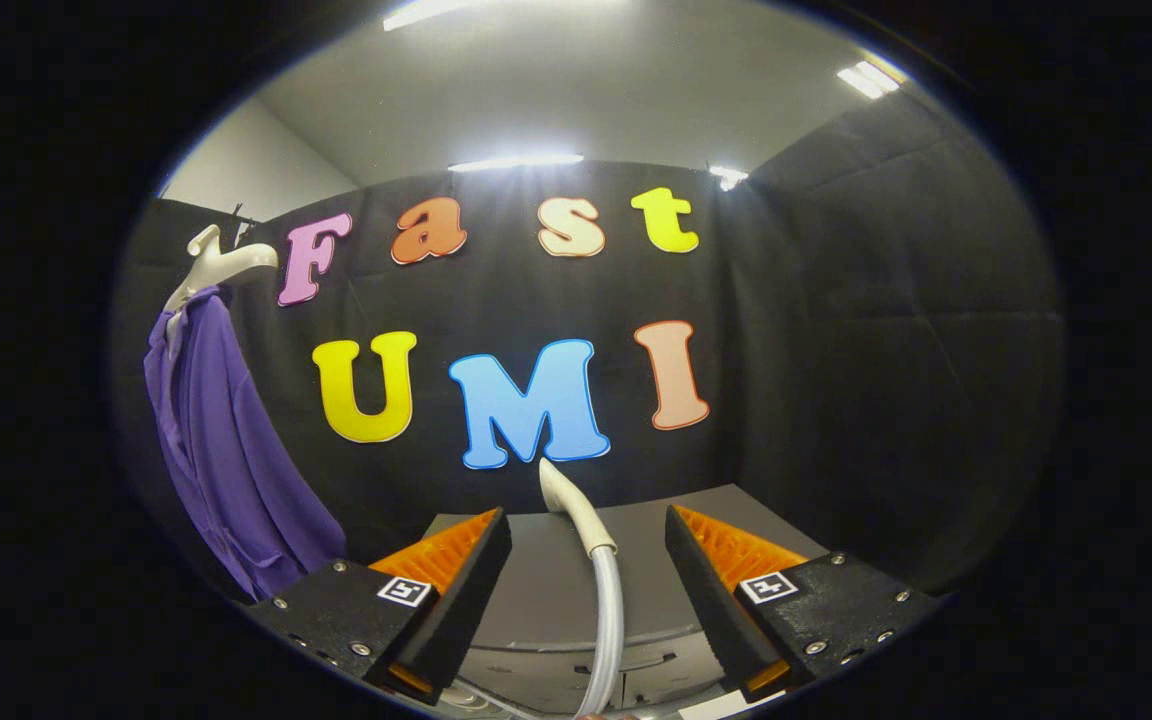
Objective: Iron the clothes twice with a garment steamer, once on the left side and once on the right side.
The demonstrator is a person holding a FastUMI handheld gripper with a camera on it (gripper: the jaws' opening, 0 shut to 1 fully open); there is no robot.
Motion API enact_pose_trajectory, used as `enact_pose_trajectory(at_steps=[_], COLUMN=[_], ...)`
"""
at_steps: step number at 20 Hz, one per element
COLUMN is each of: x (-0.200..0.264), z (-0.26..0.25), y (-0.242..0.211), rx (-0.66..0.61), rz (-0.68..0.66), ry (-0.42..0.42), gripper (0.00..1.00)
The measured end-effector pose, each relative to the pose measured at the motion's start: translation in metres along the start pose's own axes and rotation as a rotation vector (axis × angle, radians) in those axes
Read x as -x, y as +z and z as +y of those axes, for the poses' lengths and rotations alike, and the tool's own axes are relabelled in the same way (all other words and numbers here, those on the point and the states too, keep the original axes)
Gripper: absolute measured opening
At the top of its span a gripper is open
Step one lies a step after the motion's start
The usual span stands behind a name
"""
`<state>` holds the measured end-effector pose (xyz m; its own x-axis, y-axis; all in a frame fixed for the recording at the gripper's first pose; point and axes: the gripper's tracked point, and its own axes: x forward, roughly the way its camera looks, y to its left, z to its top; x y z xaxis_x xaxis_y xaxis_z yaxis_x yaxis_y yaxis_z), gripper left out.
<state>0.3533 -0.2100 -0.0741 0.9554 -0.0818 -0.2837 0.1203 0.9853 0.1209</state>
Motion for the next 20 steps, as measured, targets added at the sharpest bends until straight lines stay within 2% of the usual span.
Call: enact_pose_trajectory(at_steps=[6,10,15,20], x=[-0.102,-0.149,-0.181,-0.190], z=[-0.017,-0.012,-0.028,-0.014], y=[-0.035,-0.063,-0.086,-0.119], rx=[-0.151,-0.331,-0.578,-0.670], rz=[0.151,0.281,0.418,0.574], ry=[0.086,0.188,0.234,0.317], gripper=[0.95,0.95,0.94,0.94])
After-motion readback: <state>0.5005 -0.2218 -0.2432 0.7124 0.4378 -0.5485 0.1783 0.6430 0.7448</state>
